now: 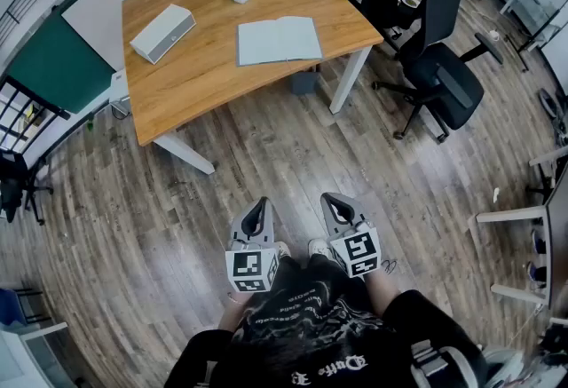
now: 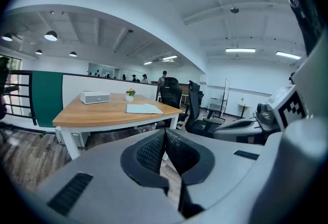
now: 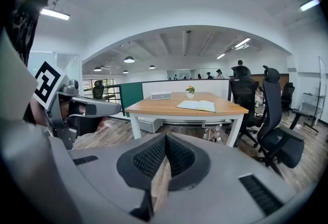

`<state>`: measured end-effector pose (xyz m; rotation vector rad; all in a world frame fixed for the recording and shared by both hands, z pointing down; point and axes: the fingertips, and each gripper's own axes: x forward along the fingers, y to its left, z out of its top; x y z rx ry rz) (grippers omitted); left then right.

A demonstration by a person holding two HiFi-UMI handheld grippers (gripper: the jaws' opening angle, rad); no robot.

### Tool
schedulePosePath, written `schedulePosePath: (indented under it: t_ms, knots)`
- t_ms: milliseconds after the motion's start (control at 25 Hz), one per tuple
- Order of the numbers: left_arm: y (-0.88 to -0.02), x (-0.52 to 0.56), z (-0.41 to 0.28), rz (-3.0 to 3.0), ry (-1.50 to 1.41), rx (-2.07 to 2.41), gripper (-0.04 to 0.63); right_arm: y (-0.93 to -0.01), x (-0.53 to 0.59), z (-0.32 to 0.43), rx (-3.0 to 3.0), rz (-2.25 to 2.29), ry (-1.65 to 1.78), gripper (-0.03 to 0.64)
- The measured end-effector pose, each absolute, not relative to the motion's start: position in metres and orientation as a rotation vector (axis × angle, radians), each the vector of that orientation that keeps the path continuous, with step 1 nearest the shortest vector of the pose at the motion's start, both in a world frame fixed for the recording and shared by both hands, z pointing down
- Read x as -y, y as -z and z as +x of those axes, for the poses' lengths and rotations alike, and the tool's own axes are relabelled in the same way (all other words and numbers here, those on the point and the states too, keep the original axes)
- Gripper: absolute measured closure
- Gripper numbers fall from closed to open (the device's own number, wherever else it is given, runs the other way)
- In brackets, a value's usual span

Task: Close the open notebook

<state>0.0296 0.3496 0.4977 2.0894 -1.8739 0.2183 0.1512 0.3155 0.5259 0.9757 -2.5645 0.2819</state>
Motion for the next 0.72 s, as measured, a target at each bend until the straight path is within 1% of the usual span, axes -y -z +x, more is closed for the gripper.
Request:
schedulePosePath:
  t_ms: [160,560,600,640,680,720]
  knots:
    - [-0.499,-0.369,0.043,2.041,-0.153,1.838,0.572,-0.513,-0.319,0.175,2.563,1.050,-0.247,0.612]
    - [-0.493,-0.378,0.067,2.055,-0.139,1.869,0.569,-0.509,-0.322,0.210,2.595,1.131,-0.312,0.607]
    - [-0.492,-0.378,0.070,2.066,-0.128,1.853,0.554,-0.508,-0.323,0.211,2.602,1.118,-0.319,0.590]
    - [-0.492,-0.378,0.073,2.077,-0.118,1.832,0.496,-0.508,-0.325,0.211,2.613,1.096,-0.332,0.521]
    - [-0.493,-0.378,0.074,2.086,-0.115,1.812,0.402,-0.508,-0.326,0.211,2.624,1.077,-0.344,0.430]
    - [-0.495,-0.379,0.075,2.089,-0.121,1.798,0.330,-0.508,-0.327,0.211,2.631,1.069,-0.351,0.400]
